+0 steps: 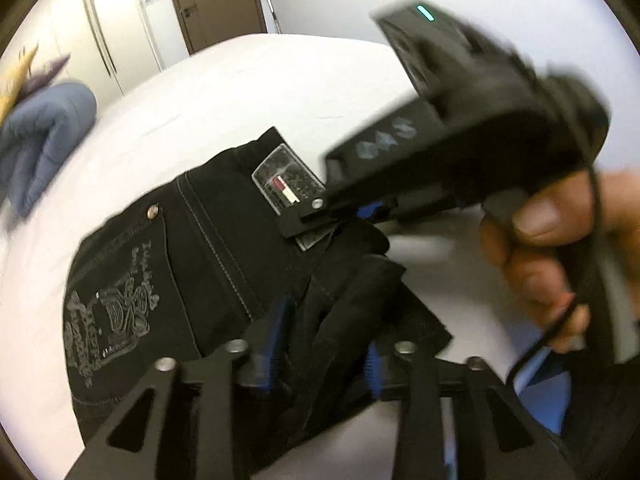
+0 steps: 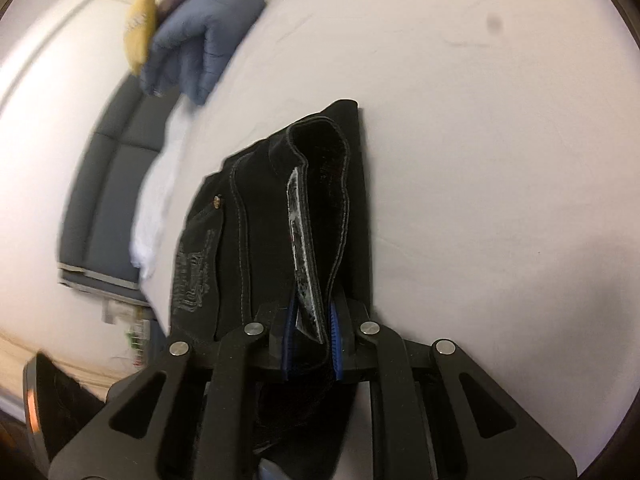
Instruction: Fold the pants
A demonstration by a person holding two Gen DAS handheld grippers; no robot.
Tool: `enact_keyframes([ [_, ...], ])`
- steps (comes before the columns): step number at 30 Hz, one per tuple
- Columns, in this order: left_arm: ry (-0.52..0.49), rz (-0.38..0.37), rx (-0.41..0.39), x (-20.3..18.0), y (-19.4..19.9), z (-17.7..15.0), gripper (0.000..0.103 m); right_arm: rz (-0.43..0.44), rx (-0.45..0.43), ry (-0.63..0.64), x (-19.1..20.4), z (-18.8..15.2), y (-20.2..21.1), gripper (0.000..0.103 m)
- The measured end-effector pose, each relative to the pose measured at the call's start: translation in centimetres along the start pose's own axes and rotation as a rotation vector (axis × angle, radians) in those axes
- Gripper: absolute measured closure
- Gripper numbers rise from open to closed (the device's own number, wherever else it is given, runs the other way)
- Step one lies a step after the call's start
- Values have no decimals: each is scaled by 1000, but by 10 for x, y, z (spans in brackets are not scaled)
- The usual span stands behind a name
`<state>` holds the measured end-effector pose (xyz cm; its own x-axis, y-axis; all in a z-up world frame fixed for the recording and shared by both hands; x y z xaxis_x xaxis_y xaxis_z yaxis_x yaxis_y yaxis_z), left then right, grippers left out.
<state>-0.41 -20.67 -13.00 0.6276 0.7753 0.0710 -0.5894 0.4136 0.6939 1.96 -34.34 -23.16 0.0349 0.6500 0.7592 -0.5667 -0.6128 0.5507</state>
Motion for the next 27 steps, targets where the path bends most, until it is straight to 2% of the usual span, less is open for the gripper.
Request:
enact_keyframes([
  [2, 74, -48, -33, 15, 22, 3, 34, 4, 18, -32, 1, -1, 5, 87],
  [4, 138, -46, -92, 36, 49, 5, 21, -26, 15, -46, 2, 0, 17, 85],
  [5, 169, -42, -120, 48, 61, 6, 17, -61, -13, -43, 3, 3, 27, 84],
  [7, 224, -21, -145, 75, 74, 7, 17, -92, -86, -40, 8, 10, 48, 84],
  [8, 253, -11, -145, 91, 73, 5, 17, -45, -125, -45, 19, 14, 58, 84],
  [10, 320, -2, -129, 121, 64, 3, 19, 41, -150, -24, 42, 15, 64, 84],
  [11, 344, -7, -111, 127, 59, 1, 25, 83, -140, 11, 59, 13, 61, 84],
  [13, 399, -45, -45, 139, 40, -2, 28, 114, -86, 85, 83, 4, 46, 84],
  [15, 409, -43, 3, 130, 32, -18, 29, 112, -13, 134, 93, -14, 21, 84],
  [17, 404, -36, 39, 126, 20, -31, 29, 75, 44, 120, 81, -28, 0, 84],
  [19, 395, -24, 36, 120, 18, -42, 29, 8, 102, 70, 55, -46, -19, 85],
  [21, 384, -14, 28, 114, 22, -45, 29, 86, 46, 8, 37, -58, -14, 86],
  [23, 385, -37, 29, 110, 28, -47, 28, 100, 14, -23, 33, -62, -7, 86],
  [27, 379, -52, -8, 116, 46, -40, 28, 45, -11, -1, 32, -67, 6, 85],
])
Point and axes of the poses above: each gripper's, at about its wrist camera, not at the fingertips, and y roughly against the way its jaws point, x to its left, z to its top, the point moved 3 cm from there along -y, roughly the way its jaws point, and after that the axes turned 11 degrees about -x, right-handed, at the moved point
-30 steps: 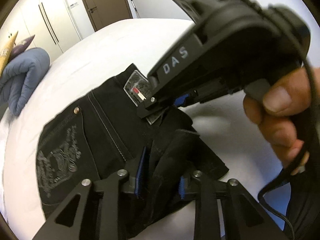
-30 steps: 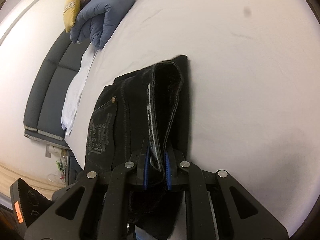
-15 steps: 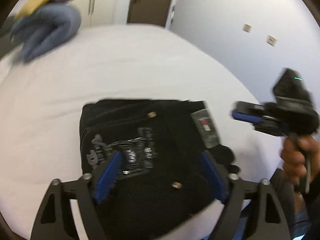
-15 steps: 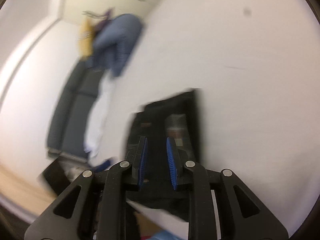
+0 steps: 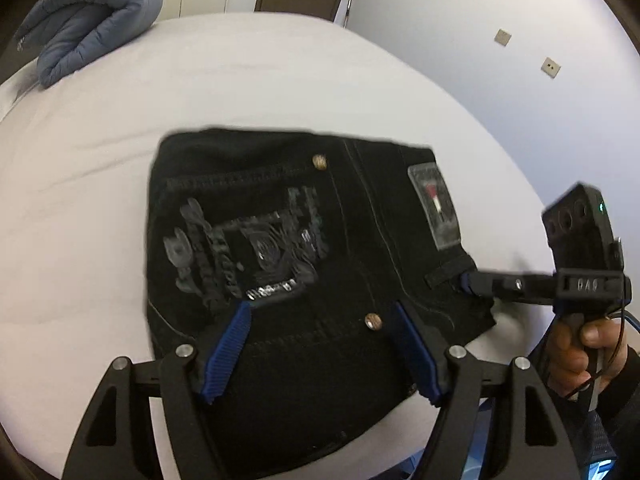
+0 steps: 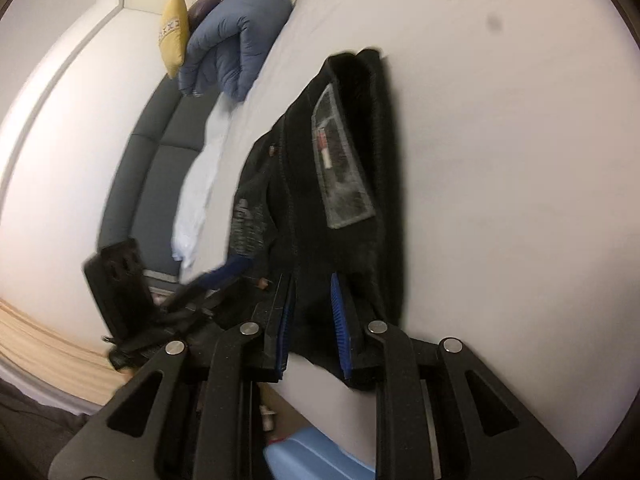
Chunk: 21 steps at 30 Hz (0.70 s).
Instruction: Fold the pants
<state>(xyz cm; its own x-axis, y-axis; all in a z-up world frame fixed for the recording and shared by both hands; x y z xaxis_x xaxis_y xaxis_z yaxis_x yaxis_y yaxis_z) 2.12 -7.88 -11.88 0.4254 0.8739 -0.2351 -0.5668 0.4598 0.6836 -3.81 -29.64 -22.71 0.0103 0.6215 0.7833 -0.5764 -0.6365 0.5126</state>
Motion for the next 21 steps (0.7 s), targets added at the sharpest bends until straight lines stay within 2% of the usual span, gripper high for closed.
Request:
enact_keyframes([
  [4, 24, 56, -48, 32, -9, 38, 28, -40, -18, 21, 15, 7, 9, 85],
  [7, 22, 74, -21, 45, -27, 52, 28, -42, -70, 22, 26, 16, 17, 85],
  [10, 25, 57, 18, 50, -52, 47, 27, -40, -104, 21, 29, 37, 20, 85],
  [12, -9, 79, 29, 44, -55, 39, 26, -94, -102, 41, 32, 42, 12, 85],
  [14, -67, 84, 36, 28, -52, 28, 20, -159, -99, 73, 30, 45, 13, 83],
  [17, -161, 127, 16, 10, -36, 17, 20, -283, -84, 97, 21, 53, 7, 59],
  [18, -157, 129, -6, 10, -27, 18, 20, -297, -88, 91, 18, 56, 9, 46],
  [19, -124, 126, -33, 14, -17, 19, 18, -307, -94, 87, 18, 57, 7, 42],
  [21, -56, 141, -60, 30, -4, 22, 11, -308, -81, 91, 14, 61, 4, 42],
])
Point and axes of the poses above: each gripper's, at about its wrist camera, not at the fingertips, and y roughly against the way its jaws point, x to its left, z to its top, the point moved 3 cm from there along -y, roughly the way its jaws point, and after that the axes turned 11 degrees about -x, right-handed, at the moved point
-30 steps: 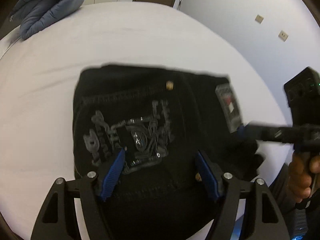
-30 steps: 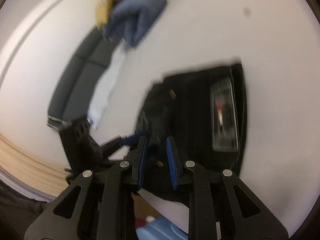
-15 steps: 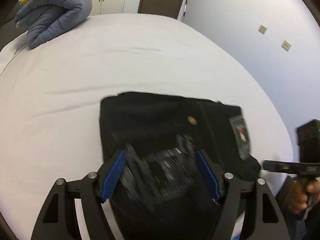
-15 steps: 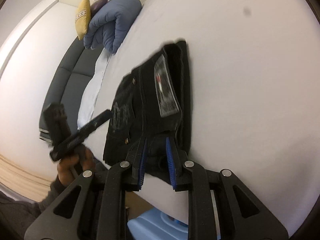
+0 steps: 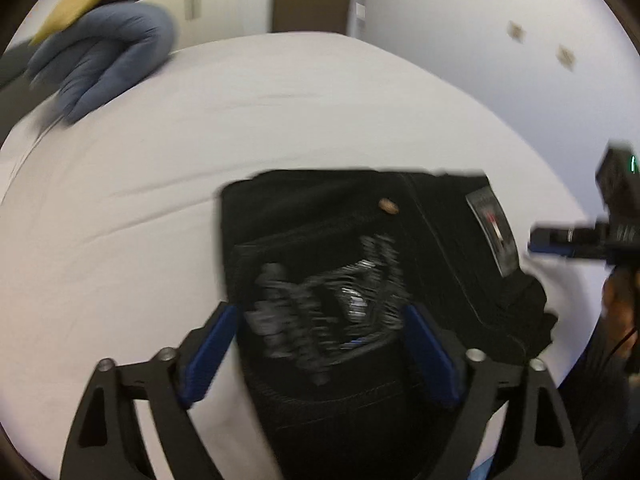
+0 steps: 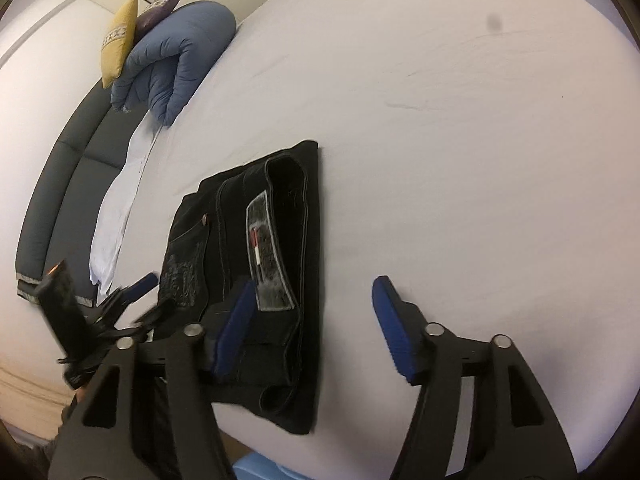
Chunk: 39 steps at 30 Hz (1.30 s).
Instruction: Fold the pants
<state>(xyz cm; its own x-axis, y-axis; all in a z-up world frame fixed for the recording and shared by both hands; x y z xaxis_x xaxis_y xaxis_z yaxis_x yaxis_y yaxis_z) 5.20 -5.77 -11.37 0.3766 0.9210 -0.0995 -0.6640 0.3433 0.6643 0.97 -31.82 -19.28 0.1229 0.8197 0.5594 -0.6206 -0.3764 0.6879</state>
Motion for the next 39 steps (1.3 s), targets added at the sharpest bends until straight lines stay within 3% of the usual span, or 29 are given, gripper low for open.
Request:
enact_keyframes([
  [3, 121, -5, 23, 33, 5, -2, 8, 11, 60, 17, 3, 3, -21, 42],
  [5, 179, -22, 81, 46, -8, -6, 8, 7, 97, 26, 1, 4, -37, 42],
  [9, 235, -79, 214, 61, -40, -23, 7, 55, 109, -28, 4, 9, -59, 42],
  [13, 225, -111, 228, 55, -51, -20, 4, 59, 124, -32, 12, 9, -79, 42],
  [15, 201, -127, 245, 48, -55, -19, 9, 64, 134, -25, 17, 8, -82, 45],
  [16, 185, -133, 254, 43, -60, -17, 16, 65, 148, -18, 21, 8, -87, 54],
  [18, 192, -168, 265, 36, -64, -14, 36, 33, 161, 12, 31, 6, -99, 65],
  [20, 203, -161, 274, 35, -67, -7, 48, 8, 157, 44, 38, 7, -102, 71],
  [21, 200, -156, 273, 34, -67, -6, 51, 2, 154, 54, 40, 7, -100, 76],
  [23, 190, -150, 261, 34, -66, 1, 72, -16, 130, 119, 53, 7, -96, 84],
  [25, 173, -157, 241, 28, -59, 9, 80, -22, 107, 158, 64, 10, -87, 89],
  [28, 152, -147, 215, 23, -56, 18, 83, -3, 65, 195, 76, 19, -69, 90],
  [33, 139, -162, 113, 19, -39, 63, 83, 32, -7, 209, 87, 53, -47, 90],
  [39, 98, -159, 58, 11, -67, 113, 83, 59, -55, 173, 72, 112, -51, 90],
])
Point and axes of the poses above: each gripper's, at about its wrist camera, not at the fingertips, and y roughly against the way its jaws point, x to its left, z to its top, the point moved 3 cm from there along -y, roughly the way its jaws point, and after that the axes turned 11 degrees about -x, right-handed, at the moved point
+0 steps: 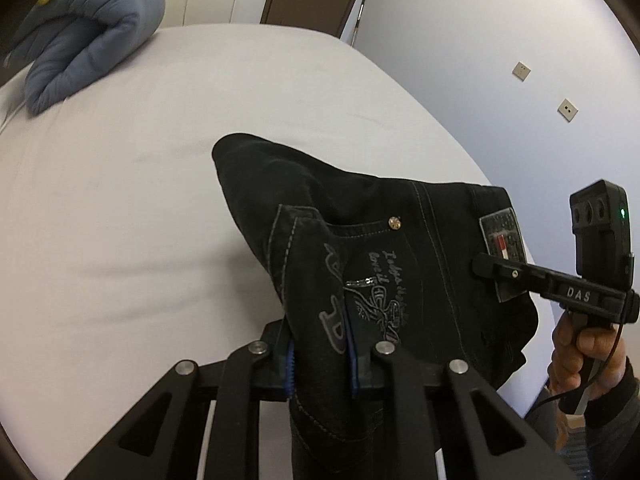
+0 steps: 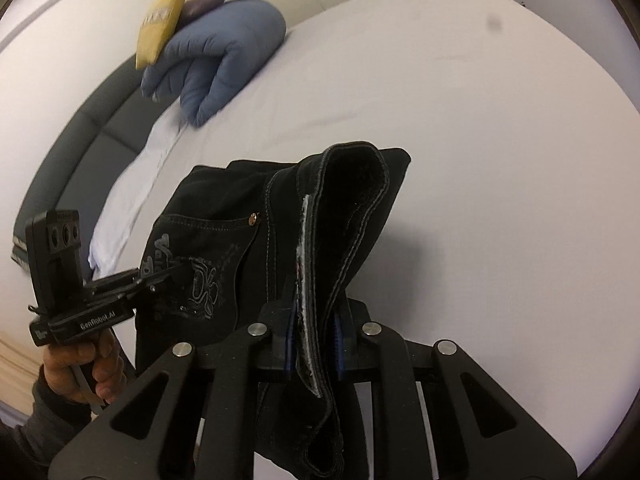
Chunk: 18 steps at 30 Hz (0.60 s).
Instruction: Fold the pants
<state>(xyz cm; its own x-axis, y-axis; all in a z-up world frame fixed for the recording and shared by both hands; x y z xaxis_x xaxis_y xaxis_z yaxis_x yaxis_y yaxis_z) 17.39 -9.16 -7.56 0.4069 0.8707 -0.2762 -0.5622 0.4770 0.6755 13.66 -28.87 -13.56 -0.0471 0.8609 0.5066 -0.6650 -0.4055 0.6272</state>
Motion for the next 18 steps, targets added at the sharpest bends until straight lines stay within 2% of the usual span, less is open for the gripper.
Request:
enact_keyframes([
  [3, 19, -5, 8, 4, -27, 9, 83, -21, 5, -16, -22, 17, -18, 90],
  [7, 35, 9, 82, 17, -72, 1, 81, -64, 54, -52, -62, 16, -54, 88],
  [8, 36, 24, 103, 20, -83, -4, 76, -85, 69, -57, -68, 10, -65, 87],
  [9, 39, 41, 113, 23, -92, -9, 71, -105, 79, -63, -76, 4, -74, 80],
  [10, 48, 58, 110, 28, -98, -14, 60, -118, 74, -75, -86, -1, -78, 75],
  [12, 79, 65, 89, 38, -100, -19, 50, -76, 26, -108, -94, -7, -76, 72],
  [14, 86, 74, 75, 43, -96, -21, 38, -69, 9, -124, -97, -11, -71, 64],
  [16, 63, 113, 39, 43, -82, -17, 36, -122, 2, -105, -96, -11, -58, 59],
  [18, 33, 153, -35, 38, -56, -15, 30, -173, -22, -91, -91, -20, -40, 57],
])
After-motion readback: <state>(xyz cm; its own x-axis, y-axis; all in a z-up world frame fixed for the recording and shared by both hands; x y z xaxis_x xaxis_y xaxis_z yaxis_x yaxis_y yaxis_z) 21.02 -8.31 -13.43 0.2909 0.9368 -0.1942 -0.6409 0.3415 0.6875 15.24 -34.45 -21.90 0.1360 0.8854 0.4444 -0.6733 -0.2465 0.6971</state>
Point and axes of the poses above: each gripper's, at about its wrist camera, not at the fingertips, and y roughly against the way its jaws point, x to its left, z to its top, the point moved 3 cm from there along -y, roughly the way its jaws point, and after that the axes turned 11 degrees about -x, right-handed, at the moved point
